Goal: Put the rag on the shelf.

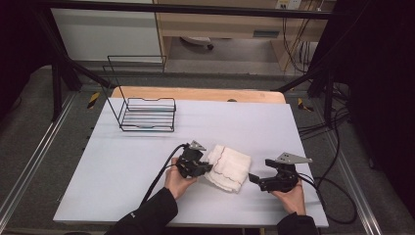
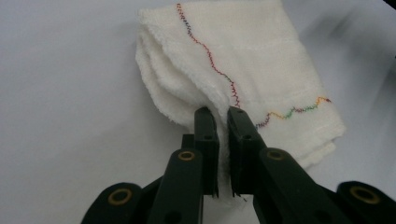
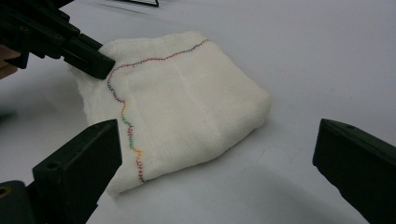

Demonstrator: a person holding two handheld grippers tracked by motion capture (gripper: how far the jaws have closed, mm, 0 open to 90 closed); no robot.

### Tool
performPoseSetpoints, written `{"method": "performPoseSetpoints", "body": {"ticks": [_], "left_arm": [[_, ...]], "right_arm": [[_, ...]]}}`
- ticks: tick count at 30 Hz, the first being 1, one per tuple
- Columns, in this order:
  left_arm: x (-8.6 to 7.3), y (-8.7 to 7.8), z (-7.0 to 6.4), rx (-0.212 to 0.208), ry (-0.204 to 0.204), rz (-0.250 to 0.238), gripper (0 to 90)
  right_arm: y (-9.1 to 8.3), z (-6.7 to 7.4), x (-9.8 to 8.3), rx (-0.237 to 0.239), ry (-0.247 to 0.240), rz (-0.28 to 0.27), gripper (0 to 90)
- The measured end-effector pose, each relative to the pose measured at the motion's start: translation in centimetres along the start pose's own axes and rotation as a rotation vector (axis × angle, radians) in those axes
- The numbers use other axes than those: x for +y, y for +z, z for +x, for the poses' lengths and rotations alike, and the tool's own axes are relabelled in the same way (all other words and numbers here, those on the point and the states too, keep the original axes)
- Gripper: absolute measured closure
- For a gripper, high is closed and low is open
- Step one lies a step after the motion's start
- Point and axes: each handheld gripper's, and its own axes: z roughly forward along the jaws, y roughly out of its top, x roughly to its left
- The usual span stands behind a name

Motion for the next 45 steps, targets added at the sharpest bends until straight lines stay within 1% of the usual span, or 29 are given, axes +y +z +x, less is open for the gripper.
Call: {"method": "performPoseSetpoints", "body": {"ticks": [3,6,8,11,12,13,14,15,17,18,19,21,22,23,24,25,26,27,28,30,31,33,36,37,38,40,43,44,45], "left_arm": [[-0.1,0.0,0.2,-0.018,-0.01,-0.006,83.1],[-0.3,0.9,0.2,-0.041,-0.03,-0.012,82.7],[-0.6,1.5,0.2,-0.041,-0.037,-0.008,82.5],[-0.7,1.6,0.3,-0.04,-0.038,-0.014,81.8],[-0.8,1.6,0.4,-0.038,-0.035,-0.013,81.8],[-0.8,1.6,0.5,-0.036,-0.034,-0.012,81.3],[-0.8,1.6,0.6,-0.037,-0.043,-0.009,80.9],[-0.9,1.6,0.7,-0.037,-0.045,-0.008,80.3],[-0.9,1.7,0.8,-0.035,-0.044,-0.006,79.1],[-0.9,1.7,0.8,-0.038,-0.044,-0.006,79.1],[-0.8,1.6,0.9,-0.039,-0.044,-0.004,75.0],[-0.6,1.5,1.1,-0.027,-0.037,-0.002,64.3],[-0.3,1.4,1.3,-0.022,-0.032,-0.004,59.5],[0.0,1.4,1.5,-0.008,-0.028,-0.011,54.4],[0.5,1.3,1.7,0.013,-0.019,-0.022,54.4],[1.0,1.4,1.8,0.024,-0.023,-0.034,46.5],[1.6,1.6,1.9,0.026,-0.029,-0.043,46.5],[2.3,1.8,2.0,0.037,-0.022,-0.047,44.4],[2.9,2.2,2.2,0.053,-0.015,-0.044,40.1],[4.0,3.2,2.5,0.083,-0.011,-0.037,39.7],[4.4,3.7,2.7,0.09,-0.005,-0.027,39.7],[5.0,4.6,3.1,0.094,-0.011,-0.021,41.2],[5.5,5.8,3.5,0.102,0.008,-0.007,45.0],[5.5,6.1,3.7,0.095,0.005,-0.007,45.0],[5.5,6.4,3.9,0.078,0.0,-0.005,48.7],[5.4,6.8,4.2,0.06,-0.012,0.001,48.8],[5.4,6.9,4.3,0.049,-0.008,-0.002,50.6],[5.4,6.8,4.4,0.039,-0.015,0.006,52.4],[5.5,6.8,4.5,0.029,-0.025,0.014,60.1]], "right_arm": [[0.1,0.0,0.0,0.001,0.002,0.001,1.9],[0.1,0.1,0.0,-0.001,-0.003,-0.001,2.1],[0.1,0.2,0.1,-0.004,-0.005,-0.005,3.0],[0.5,0.2,0.3,-0.031,0.002,-0.005,9.1],[0.5,0.2,0.3,-0.031,0.002,-0.005,9.1],[1.2,0.4,0.7,-0.044,0.032,0.007,16.3],[1.7,0.4,0.9,-0.042,0.038,0.008,18.5],[2.3,0.5,1.2,-0.049,0.033,0.015,22.3],[3.4,0.3,1.7,-0.088,0.019,0.029,28.5],[3.4,0.3,1.7,-0.088,0.019,0.029,28.5],[4.2,0.0,2.0,-0.128,0.027,0.048,35.9],[4.8,-0.5,2.1,-0.143,0.054,0.066,46.0],[5.0,-0.7,2.1,-0.149,0.057,0.073,47.7],[5.1,-0.8,2.1,-0.15,0.061,0.087,53.3],[5.1,-0.8,2.1,-0.15,0.061,0.087,53.3],[5.1,-0.8,2.0,-0.152,0.056,0.104,57.5],[5.1,-0.8,2.0,-0.152,0.056,0.104,57.5],[5.1,-0.7,2.0,-0.154,0.058,0.108,58.5],[5.0,-0.8,2.0,-0.162,0.062,0.102,57.0],[4.9,-0.8,2.0,-0.162,0.061,0.1,56.7],[4.6,-0.8,2.0,-0.165,0.075,0.086,55.1],[4.3,-0.8,1.8,-0.159,0.088,0.082,54.7],[4.3,-0.9,1.7,-0.164,0.089,0.093,55.5],[4.3,-0.9,1.7,-0.164,0.089,0.093,55.5],[4.5,-0.8,1.7,-0.159,0.112,0.097,56.7],[4.6,-0.8,1.7,-0.159,0.119,0.098,57.3],[4.9,-0.9,1.5,-0.158,0.122,0.113,59.1],[5.0,-0.9,1.5,-0.156,0.127,0.117,59.8],[5.2,-0.9,1.5,-0.151,0.139,0.123,62.0]]}}
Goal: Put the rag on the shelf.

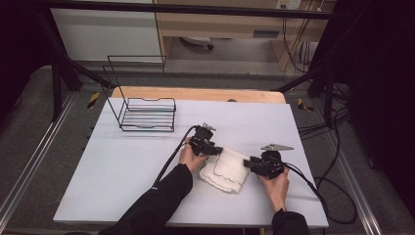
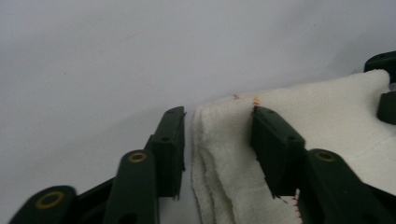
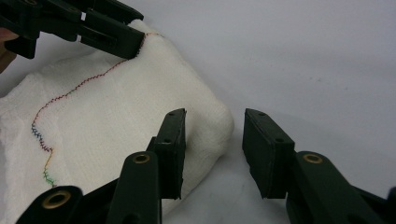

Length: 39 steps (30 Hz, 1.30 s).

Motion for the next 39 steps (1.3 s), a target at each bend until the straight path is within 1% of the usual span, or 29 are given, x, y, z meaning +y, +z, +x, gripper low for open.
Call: {"method": "performPoseSetpoints", "body": {"ticks": [1,2,3,4,5,7,10,13,14,18,20,22,25,27,28,29,35,38,39], "left_arm": [[0.1,0.0,0.0,-0.013,-0.014,0.01,60.1],[0.1,0.0,0.0,-0.028,-0.028,0.02,66.6],[0.1,0.1,0.0,-0.039,-0.035,0.027,77.2],[0.1,0.1,-0.1,-0.053,-0.047,0.031,77.2],[0.1,0.1,-0.2,-0.048,-0.044,0.033,79.8],[0.1,0.1,-0.4,-0.035,-0.029,0.029,80.6],[0.0,-0.1,-0.6,-0.022,-0.013,0.014,82.1],[-0.2,-0.6,-0.7,-0.029,-0.011,-0.027,82.7],[-0.2,-0.8,-0.7,-0.037,-0.012,-0.042,82.7],[-0.2,-1.7,-0.6,-0.057,-0.006,-0.094,82.9],[-0.1,-2.1,-0.7,-0.074,-0.001,-0.11,82.9],[0.0,-2.5,-0.9,-0.08,0.001,-0.134,82.9],[0.0,-3.1,-1.2,-0.09,0.012,-0.161,82.9],[-0.1,-3.5,-1.3,-0.098,0.016,-0.177,83.0],[-0.1,-3.7,-1.4,-0.099,0.016,-0.184,83.0],[-0.2,-3.8,-1.3,-0.101,0.021,-0.19,83.0],[-0.5,-4.8,-1.4,-0.109,0.033,-0.225,83.0],[-0.7,-5.3,-1.5,-0.113,0.036,-0.246,83.0],[-0.8,-5.6,-1.4,-0.114,0.04,-0.254,83.0]], "right_arm": [[0.0,0.0,0.0,0.0,0.0,0.0,62.0],[0.1,0.0,0.0,0.005,0.008,0.002,63.2],[0.3,0.0,0.0,0.018,0.016,0.008,65.9],[0.3,0.0,0.0,0.018,0.016,0.008,65.9],[0.4,0.0,0.0,0.024,0.031,0.009,67.8],[0.4,0.0,0.0,0.029,0.033,0.01,69.4],[0.4,0.1,0.0,0.049,0.045,0.009,77.7],[0.3,0.3,0.2,0.043,0.041,0.007,80.3],[0.2,0.3,0.2,0.042,0.035,0.005,80.6],[0.0,0.4,0.3,0.055,0.043,-0.018,81.1],[-0.3,0.7,0.6,0.06,0.036,-0.038,81.4],[-0.4,0.7,0.6,0.063,0.029,-0.047,81.4],[-0.7,0.9,0.9,0.068,0.01,-0.075,81.7],[-0.9,1.0,0.9,0.074,0.007,-0.094,81.7],[-0.9,1.0,0.9,0.074,0.007,-0.094,81.7],[-1.1,1.1,1.0,0.078,0.008,-0.11,81.7],[-1.1,1.3,1.1,0.08,0.0,-0.123,81.5],[-1.6,1.6,1.4,0.077,-0.037,-0.15,81.9],[-1.7,1.7,1.5,0.081,-0.039,-0.156,81.9]]}}
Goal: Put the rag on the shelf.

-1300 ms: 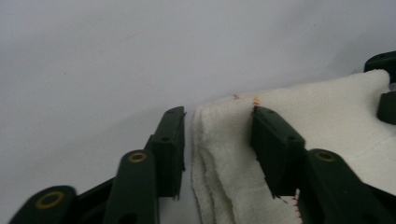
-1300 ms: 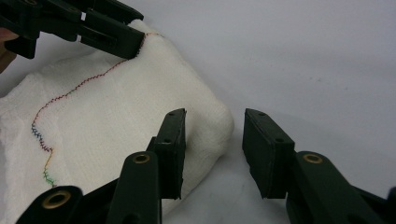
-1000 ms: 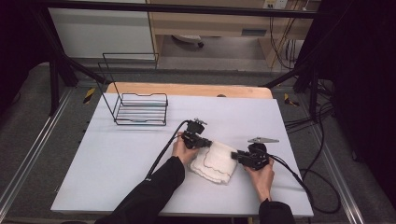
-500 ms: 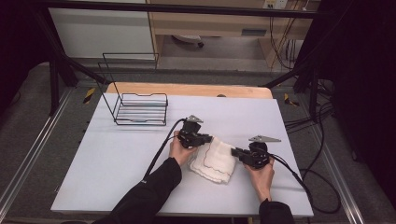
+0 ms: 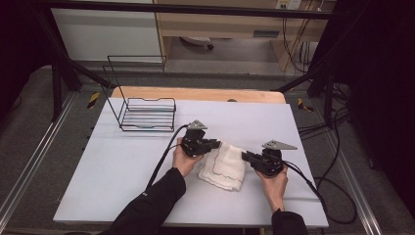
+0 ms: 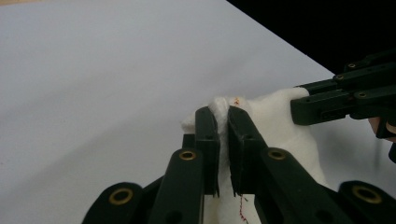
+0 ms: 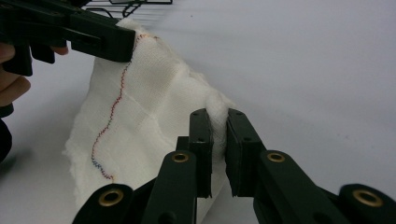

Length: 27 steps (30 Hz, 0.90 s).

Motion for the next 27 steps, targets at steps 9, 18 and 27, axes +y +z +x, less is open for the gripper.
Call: {"method": "performPoseSetpoints", "body": {"ticks": [9,18,27], "left_arm": [[-0.4,-2.7,-0.3,-0.006,0.024,-0.088,83.0],[-0.7,-5.3,-0.9,-0.005,0.046,-0.144,82.9],[-0.5,-7.5,-1.5,0.012,0.07,-0.197,83.0]], "right_arm": [[-1.4,1.4,1.1,0.029,-0.053,-0.076,82.4],[-2.0,3.0,1.9,0.051,-0.096,-0.098,82.9],[-2.7,4.3,2.9,0.063,-0.134,-0.127,83.1]]}}
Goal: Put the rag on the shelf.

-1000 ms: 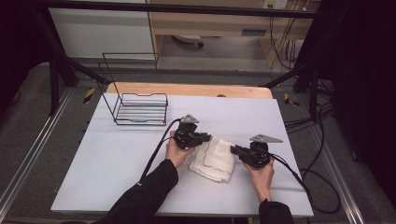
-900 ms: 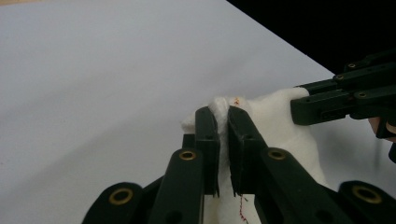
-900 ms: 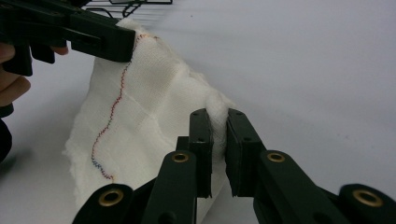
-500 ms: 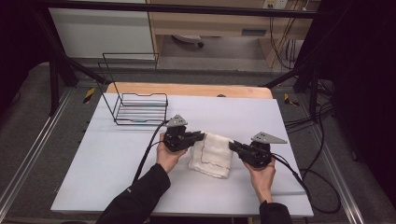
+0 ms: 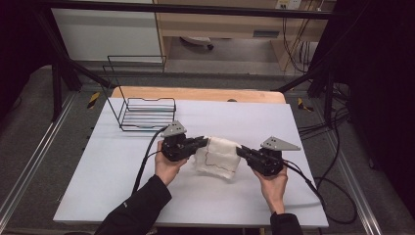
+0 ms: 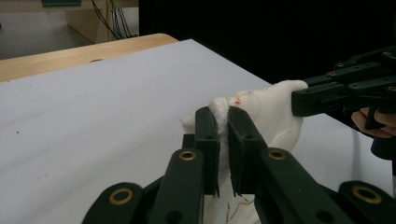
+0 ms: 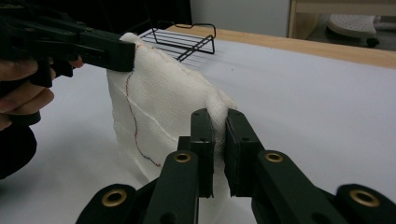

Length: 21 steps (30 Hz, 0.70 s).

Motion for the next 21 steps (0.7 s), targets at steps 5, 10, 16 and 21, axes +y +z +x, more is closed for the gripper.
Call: {"method": "performPoseSetpoints", "body": {"ticks": [5,10,16,21], "left_arm": [[0.2,-1.0,-0.2,0.023,0.013,-0.022,82.9],[0.4,-2.2,0.0,0.04,0.011,-0.046,82.9],[0.7,-3.9,0.4,0.064,0.01,-0.077,82.8],[0.7,-5.2,0.9,0.088,0.004,-0.096,82.8]], "right_arm": [[0.1,0.9,0.8,0.007,-0.024,-0.024,83.2],[0.4,1.7,1.7,0.013,-0.04,-0.043,83.2],[1.1,2.6,2.7,0.02,-0.057,-0.066,83.2],[1.9,3.4,3.4,0.03,-0.059,-0.089,83.2]]}}
